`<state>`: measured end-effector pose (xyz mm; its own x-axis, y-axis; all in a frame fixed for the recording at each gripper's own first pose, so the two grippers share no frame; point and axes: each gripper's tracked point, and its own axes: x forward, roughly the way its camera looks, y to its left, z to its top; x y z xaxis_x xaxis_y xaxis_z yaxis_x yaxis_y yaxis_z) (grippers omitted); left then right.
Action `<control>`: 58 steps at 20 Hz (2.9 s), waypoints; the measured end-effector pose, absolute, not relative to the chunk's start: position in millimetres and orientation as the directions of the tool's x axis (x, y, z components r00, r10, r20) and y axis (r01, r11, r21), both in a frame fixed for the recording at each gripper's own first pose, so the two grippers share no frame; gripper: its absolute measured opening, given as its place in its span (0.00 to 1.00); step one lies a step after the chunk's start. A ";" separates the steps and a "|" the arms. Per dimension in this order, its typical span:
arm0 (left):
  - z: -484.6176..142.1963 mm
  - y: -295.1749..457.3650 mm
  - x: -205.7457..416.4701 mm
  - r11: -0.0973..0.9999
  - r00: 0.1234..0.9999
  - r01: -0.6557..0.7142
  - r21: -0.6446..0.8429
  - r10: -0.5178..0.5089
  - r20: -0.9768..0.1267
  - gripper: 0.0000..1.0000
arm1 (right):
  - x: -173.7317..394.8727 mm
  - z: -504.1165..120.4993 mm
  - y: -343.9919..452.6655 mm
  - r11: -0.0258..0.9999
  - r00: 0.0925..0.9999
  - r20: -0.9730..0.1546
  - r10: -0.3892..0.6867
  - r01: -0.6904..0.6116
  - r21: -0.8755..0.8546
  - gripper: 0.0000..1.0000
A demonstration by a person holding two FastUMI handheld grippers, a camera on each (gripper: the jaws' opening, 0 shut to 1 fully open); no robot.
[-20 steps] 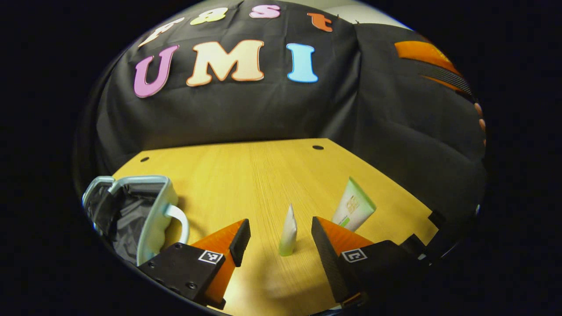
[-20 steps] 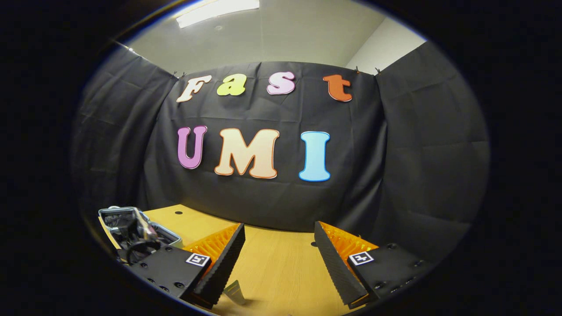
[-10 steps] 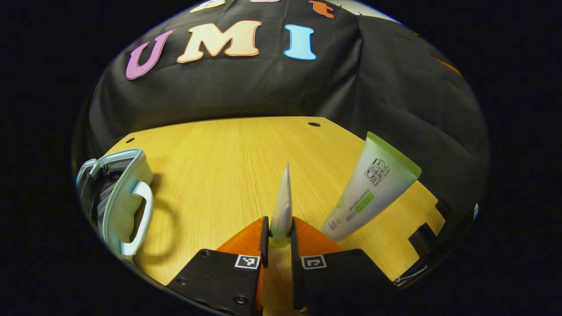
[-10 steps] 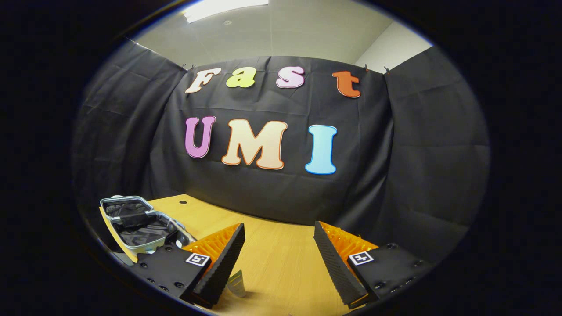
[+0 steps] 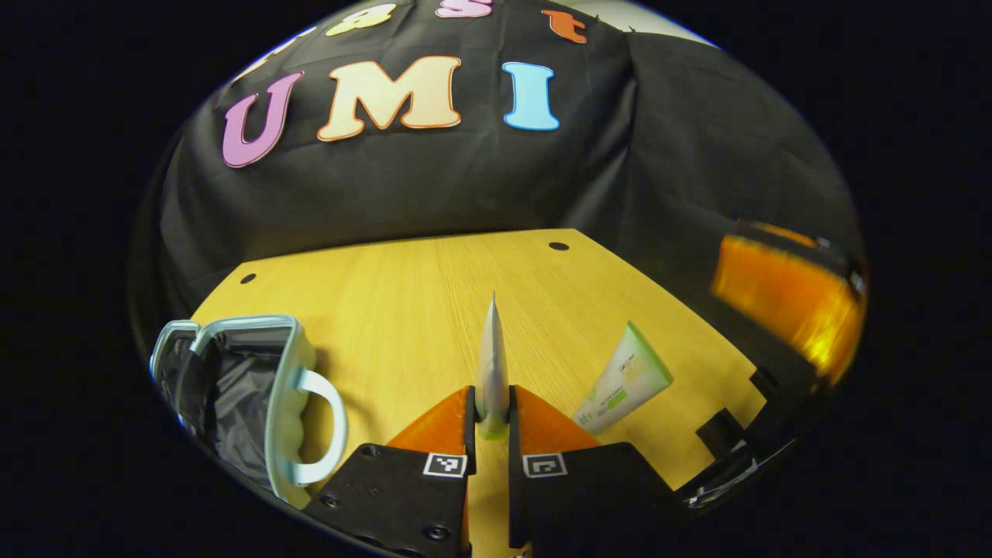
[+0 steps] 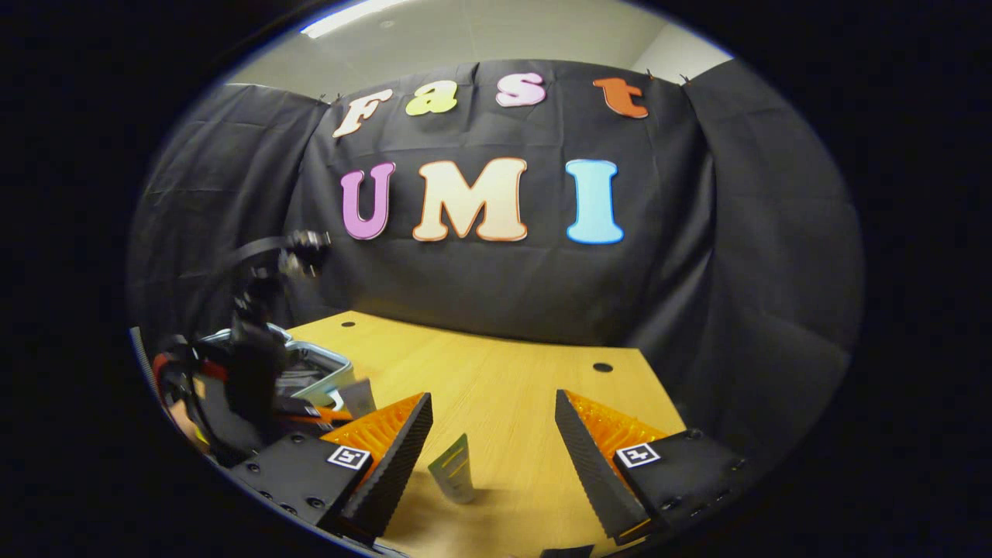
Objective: First open the suitcase, pack the skin care products into it, and then close the suitcase.
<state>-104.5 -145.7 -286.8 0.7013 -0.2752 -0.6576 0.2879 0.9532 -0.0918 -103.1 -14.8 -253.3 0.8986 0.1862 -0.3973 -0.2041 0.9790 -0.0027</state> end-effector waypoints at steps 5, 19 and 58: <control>-239.6 -119.4 -110.4 0.968 0.735 0.240 -0.066 -0.226 -0.639 0.12 | -115.3 -313.4 6.8 0.969 0.843 -0.487 0.228 -0.244 0.032 1.00; -218.6 -34.7 -153.2 0.998 0.723 0.056 -0.003 -0.043 -0.690 0.12 | -112.8 -429.0 20.4 0.966 0.707 -0.676 0.210 -0.257 0.032 0.43; -315.6 181.9 -116.8 0.991 0.548 0.098 -0.095 -0.133 -0.826 0.77 | -158.4 -338.2 369.5 0.850 0.429 -0.739 0.519 -0.344 0.398 0.19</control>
<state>-116.8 181.9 -315.6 0.5476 -0.1332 -0.8261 0.0975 0.9907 -0.0951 -158.4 369.5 -338.2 0.4288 0.5194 -0.7391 -0.3442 0.8504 0.3979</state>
